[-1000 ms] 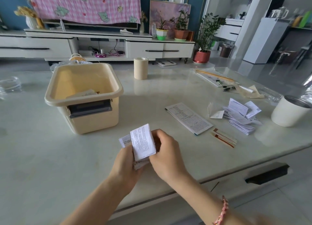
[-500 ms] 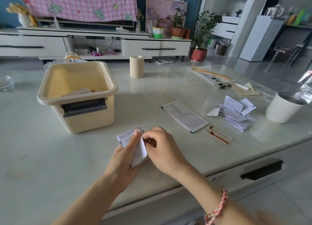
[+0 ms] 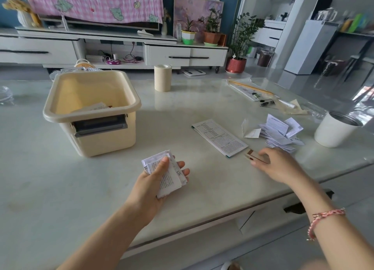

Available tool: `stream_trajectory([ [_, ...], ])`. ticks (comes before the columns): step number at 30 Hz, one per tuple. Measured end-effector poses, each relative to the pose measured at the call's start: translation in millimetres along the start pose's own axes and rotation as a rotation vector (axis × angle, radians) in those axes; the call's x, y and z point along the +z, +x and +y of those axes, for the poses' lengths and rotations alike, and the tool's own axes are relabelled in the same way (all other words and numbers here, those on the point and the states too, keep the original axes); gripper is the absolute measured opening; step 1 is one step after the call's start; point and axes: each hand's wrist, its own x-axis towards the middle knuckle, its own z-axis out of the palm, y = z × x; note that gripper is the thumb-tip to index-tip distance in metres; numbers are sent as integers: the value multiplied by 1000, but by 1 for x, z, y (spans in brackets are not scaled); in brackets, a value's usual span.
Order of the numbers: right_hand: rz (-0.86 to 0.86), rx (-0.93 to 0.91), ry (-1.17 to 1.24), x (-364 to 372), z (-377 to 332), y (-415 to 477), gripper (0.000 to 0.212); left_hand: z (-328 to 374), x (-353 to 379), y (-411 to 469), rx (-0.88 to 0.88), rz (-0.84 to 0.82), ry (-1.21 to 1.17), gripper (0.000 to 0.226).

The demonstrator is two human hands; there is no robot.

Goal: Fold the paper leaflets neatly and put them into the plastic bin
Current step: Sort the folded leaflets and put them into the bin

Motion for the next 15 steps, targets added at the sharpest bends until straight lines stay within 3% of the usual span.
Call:
stream_trajectory([
  [4,146,-11,-159,4,-8,2,21,0,-1,0,-6,-5,1,17],
  [7,259,15,-59,-2,-17,-3,18,0,-2,0,-3,-10,2,18],
  [11,277,-73,538,-14,-46,-20,20,0,-1,0,3,-7,13,19],
  [13,123,-132,912,-15,-77,-41,12,0,0,1,9,-16,10,18],
  [15,-46,-190,1127,-9,-109,-61,10,-2,-1,2,8,-7,39,17],
])
